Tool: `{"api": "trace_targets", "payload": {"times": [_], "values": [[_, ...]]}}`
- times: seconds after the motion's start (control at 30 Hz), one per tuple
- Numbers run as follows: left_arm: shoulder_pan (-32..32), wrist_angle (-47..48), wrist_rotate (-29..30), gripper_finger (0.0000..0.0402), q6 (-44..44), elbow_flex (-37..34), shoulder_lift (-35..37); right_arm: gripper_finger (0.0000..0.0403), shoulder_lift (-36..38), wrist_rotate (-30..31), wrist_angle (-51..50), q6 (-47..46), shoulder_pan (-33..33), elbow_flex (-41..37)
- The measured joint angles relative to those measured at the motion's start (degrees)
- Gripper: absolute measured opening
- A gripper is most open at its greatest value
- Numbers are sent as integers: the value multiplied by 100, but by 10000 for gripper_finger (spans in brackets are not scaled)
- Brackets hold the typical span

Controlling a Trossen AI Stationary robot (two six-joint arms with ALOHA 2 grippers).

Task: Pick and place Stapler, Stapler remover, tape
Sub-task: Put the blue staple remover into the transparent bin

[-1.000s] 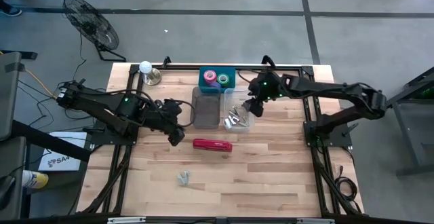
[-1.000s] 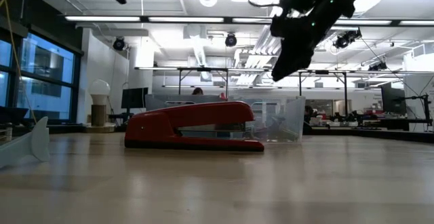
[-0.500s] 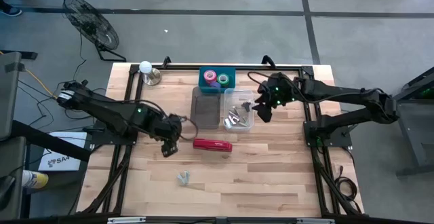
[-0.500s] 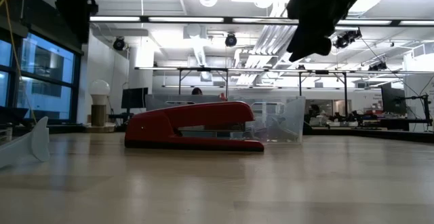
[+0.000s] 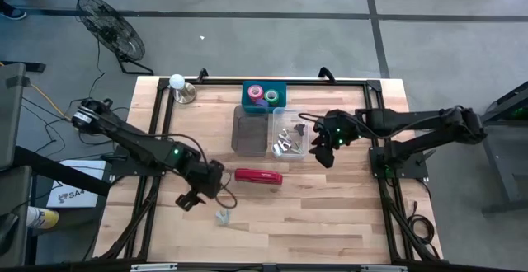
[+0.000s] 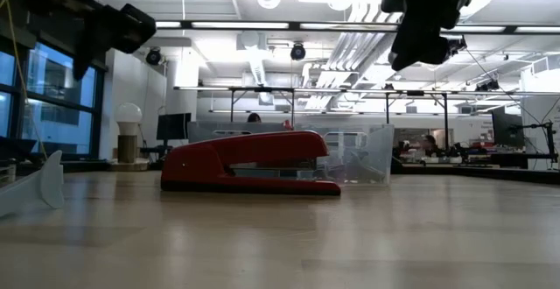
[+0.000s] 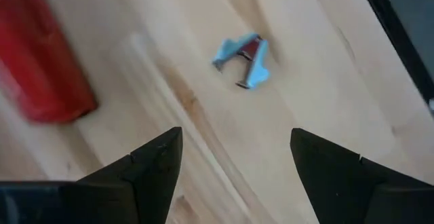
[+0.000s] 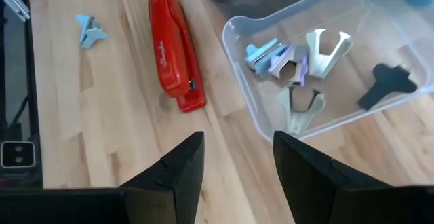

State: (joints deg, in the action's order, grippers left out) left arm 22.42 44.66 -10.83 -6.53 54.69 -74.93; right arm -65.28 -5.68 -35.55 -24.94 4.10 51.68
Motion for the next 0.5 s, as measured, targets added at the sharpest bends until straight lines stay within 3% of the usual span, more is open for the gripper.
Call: {"api": "trace_targets", "payload": {"times": [0.33,0.5], "values": [[466,-817,301,271,-1751,-38,-821,167,-2,335,9,-890,-666,0],[640,-1158,740,271,-2480,-38,-1224,167,-2,396,5,-1267,-958,0]]}}
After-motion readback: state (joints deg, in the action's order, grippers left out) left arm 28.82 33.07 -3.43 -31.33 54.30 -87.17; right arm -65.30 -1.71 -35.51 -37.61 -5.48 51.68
